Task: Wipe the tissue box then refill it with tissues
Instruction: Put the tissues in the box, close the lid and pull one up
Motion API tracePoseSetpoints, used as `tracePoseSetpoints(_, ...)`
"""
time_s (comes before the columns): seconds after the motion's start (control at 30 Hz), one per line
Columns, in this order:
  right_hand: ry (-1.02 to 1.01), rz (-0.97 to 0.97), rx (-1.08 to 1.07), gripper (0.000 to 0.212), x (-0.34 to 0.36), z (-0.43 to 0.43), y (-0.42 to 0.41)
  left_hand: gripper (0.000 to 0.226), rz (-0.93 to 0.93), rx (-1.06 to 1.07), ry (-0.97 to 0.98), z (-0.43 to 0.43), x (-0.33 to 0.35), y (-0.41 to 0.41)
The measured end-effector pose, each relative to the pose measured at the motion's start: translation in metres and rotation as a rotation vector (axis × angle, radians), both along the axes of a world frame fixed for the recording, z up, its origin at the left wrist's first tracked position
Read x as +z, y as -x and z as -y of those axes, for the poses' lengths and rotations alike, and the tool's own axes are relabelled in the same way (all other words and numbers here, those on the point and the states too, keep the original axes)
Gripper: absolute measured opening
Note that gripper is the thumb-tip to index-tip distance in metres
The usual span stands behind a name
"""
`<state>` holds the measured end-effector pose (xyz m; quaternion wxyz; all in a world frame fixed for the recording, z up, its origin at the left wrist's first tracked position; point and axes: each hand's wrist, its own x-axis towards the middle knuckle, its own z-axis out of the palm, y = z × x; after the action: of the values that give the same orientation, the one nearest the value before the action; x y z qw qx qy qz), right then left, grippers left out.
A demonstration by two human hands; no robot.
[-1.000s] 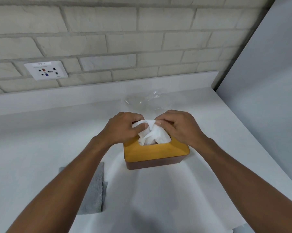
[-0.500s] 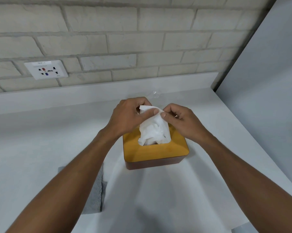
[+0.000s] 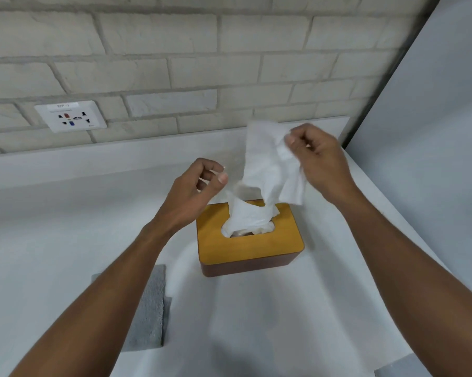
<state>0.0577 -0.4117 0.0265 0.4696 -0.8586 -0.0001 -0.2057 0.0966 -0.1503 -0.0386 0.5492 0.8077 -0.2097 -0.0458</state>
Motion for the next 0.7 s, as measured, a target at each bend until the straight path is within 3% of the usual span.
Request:
tracePoseSetpoints(0.13,0.034,0.05,-0.086,0.012,0.013,0.011,-0.01,0.044,0.036,-0.03,0.006,0.006,0.002,0.002)
tracePoseSetpoints(0.2,0.058,-0.017,-0.036,0.006,0.021,0.012,-0.017,0.03,0.03,0.007,0.043,0.013,0.006,-0.002)
tracePoseSetpoints(0.3,0.147,-0.129,0.091,0.007,0.024,0.009,-0.026,0.026,0.023,0.032,0.048,0.024,0.014,-0.01)
tracePoseSetpoints(0.4,0.035,0.097,-0.069,0.009,0.031,0.006,-0.031,0.028,0.033,0.039,0.032,0.029,0.022,-0.013)
tracePoseSetpoints(0.5,0.062,0.267,-0.225,0.011,0.042,0.009,-0.036,0.025,0.052,0.068,-0.013,0.026,0.024,-0.015)
tracePoseSetpoints(0.6,0.17,0.292,-0.208,0.009,0.032,0.007,-0.042,0.017,0.037,0.084,-0.048,0.02,0.016,-0.014)
tracePoseSetpoints(0.7,0.249,0.185,-0.161,0.008,0.002,0.0,-0.05,0.015,0.029,0.088,-0.081,0.016,0.008,-0.011)
